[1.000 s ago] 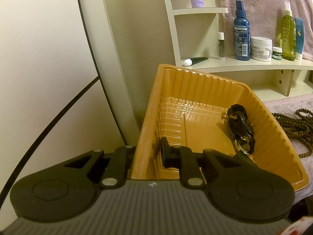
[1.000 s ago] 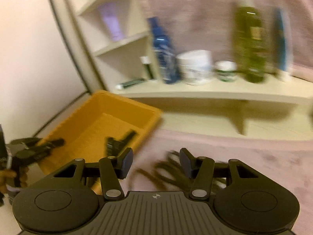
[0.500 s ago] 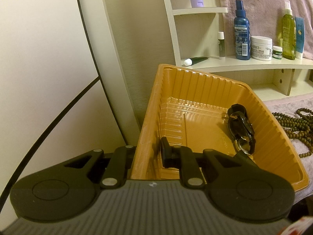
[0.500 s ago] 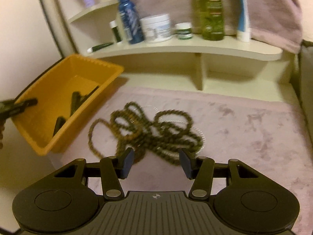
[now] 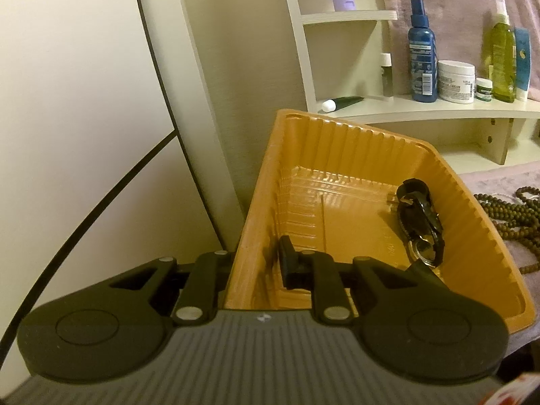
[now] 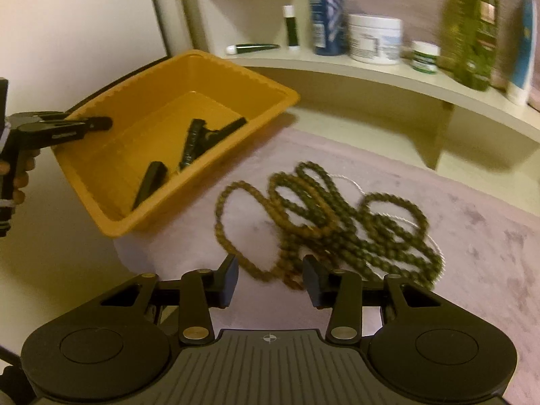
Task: Organize jewelry
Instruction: 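Move the right gripper back to the bead necklaces, then grasp a dark bead necklace with the right gripper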
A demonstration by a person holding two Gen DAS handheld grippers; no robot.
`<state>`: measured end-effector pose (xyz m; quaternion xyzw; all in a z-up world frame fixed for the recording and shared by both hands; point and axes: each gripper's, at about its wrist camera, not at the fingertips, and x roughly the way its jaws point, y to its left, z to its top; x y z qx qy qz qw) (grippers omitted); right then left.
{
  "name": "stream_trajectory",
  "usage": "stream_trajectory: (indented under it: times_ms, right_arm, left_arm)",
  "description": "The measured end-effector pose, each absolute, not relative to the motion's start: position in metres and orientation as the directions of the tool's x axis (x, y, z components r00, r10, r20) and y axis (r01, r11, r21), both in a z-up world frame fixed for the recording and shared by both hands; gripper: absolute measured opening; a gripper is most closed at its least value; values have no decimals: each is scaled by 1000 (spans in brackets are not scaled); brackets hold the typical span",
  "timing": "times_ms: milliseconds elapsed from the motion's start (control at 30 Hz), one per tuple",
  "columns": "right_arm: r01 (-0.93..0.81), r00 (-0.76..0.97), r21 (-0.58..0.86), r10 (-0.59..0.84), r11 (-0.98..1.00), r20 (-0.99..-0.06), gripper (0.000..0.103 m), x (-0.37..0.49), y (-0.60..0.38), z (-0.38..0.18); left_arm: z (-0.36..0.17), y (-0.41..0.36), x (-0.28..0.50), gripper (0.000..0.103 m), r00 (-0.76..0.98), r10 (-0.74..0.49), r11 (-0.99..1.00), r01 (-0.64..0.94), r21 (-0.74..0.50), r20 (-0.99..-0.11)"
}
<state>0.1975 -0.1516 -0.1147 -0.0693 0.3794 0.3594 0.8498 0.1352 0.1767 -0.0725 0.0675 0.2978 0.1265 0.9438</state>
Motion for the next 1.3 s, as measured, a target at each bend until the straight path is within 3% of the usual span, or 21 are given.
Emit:
stream_trajectory:
  times_ms: [433, 500, 567, 867, 1133, 1300]
  right_arm:
    - [-761, 413, 70, 565, 645, -715, 29, 211, -106, -128]
    - [-775, 408, 42, 551, 630, -728, 10, 210, -100, -134]
    - [-783, 416, 28, 556, 622, -720, 7, 208, -101, -135]
    - [-725, 496, 20, 543, 688, -678, 7, 217, -125, -118]
    - [-731, 484, 2, 520, 683, -704, 10, 234, -116, -120]
    - [-736, 479, -21, 500, 676, -721, 33, 237, -112, -123]
  left_arm:
    - [-72, 176, 136, 19, 787, 286, 957, -208, 202, -546]
    - [-72, 176, 136, 19, 787, 286, 957, -208, 202, -546]
    - [-72, 176, 136, 19, 787, 286, 957, -208, 201, -546]
    - [-73, 176, 136, 19, 787, 285, 958, -211, 196, -547]
    - [-73, 176, 135, 19, 786, 285, 958, -210, 196, -549]
    - [-72, 176, 136, 19, 786, 284, 958, -210, 195, -549]
